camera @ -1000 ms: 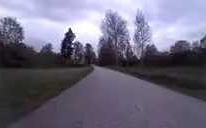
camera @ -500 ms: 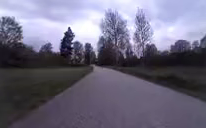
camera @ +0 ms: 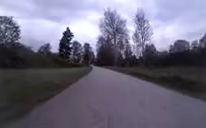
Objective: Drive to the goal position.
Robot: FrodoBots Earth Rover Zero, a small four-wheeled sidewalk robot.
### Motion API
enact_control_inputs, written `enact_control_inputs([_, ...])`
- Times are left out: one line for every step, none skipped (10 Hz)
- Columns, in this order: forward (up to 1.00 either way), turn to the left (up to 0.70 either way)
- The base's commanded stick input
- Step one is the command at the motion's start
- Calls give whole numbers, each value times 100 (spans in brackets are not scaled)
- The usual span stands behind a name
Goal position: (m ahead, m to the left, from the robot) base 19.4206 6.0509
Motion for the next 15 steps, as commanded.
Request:
enact_control_inputs([100, 0])
enact_control_inputs([100, 0])
enact_control_inputs([100, 0])
enact_control_inputs([100, 0])
enact_control_inputs([100, 0])
enact_control_inputs([100, 0])
enact_control_inputs([100, 0])
enact_control_inputs([100, 0])
enact_control_inputs([100, 0])
enact_control_inputs([100, 0])
enact_control_inputs([100, 0])
enact_control_inputs([100, 0])
enact_control_inputs([100, 0])
enact_control_inputs([100, 0])
enact_control_inputs([100, 0])
